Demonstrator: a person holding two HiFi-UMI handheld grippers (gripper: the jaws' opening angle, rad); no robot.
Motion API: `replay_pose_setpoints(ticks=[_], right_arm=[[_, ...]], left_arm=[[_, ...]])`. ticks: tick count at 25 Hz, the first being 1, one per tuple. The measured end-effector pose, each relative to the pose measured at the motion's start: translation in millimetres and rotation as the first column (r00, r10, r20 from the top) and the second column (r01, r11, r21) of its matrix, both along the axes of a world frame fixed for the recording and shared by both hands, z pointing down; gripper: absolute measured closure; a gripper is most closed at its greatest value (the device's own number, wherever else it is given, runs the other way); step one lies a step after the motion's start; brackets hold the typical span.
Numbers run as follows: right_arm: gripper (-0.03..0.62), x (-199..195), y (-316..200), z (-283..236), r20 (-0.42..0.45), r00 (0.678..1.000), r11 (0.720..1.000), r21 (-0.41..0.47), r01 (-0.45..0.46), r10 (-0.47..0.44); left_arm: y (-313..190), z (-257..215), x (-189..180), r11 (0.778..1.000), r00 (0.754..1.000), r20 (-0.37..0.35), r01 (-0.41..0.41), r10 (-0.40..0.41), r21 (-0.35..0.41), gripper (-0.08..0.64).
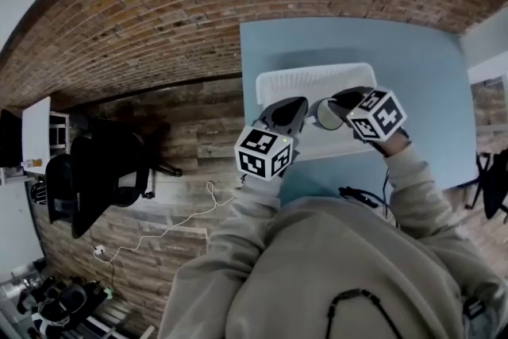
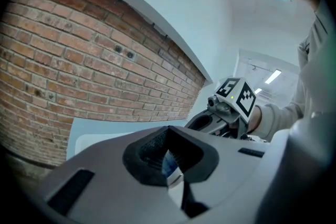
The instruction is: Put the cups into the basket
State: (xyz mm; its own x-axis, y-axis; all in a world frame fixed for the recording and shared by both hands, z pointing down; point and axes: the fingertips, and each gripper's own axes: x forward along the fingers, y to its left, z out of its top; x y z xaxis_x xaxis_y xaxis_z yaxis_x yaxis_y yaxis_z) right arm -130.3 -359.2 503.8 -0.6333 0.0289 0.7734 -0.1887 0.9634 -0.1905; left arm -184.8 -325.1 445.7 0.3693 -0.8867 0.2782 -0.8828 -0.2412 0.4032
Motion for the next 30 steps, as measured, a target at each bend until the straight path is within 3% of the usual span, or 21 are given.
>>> replay_pose_setpoints(ticks=[8, 16, 21, 30], right_arm=[[0.546, -4.6, -8.6, 85.5, -0.135, 0.991, 0.997, -0.074, 0.004, -0.015], [0.546, -8.9, -17.8, 158.6, -0.24, 0.971, 0.997, -0.075, -0.008, -0.01], [0.546, -15.1, -3.7, 179.8, -0.244, 0.97, 0.991, -0.13, -0.018, -0.015], [0.543, -12.2, -2.5, 198.3, -0.258, 0.966, 0.988, -0.151, -0.029, -0.011]], left_arm=[[-12.7, 51.6, -8.4, 0.995, 0.997, -0.073, 0.015, -0.023, -0.1, 0.563], [-25.5, 70.7, -9.9, 0.993, 0.991, -0.134, 0.004, -0.02, -0.12, 0.563], [-28.6, 71.3, 1.0, 0.991, 0.977, -0.215, -0.032, 0.004, -0.129, 0.563], [-28.3, 74.8, -1.7, 0.99, 0.976, -0.217, -0.029, -0.001, -0.136, 0.563]])
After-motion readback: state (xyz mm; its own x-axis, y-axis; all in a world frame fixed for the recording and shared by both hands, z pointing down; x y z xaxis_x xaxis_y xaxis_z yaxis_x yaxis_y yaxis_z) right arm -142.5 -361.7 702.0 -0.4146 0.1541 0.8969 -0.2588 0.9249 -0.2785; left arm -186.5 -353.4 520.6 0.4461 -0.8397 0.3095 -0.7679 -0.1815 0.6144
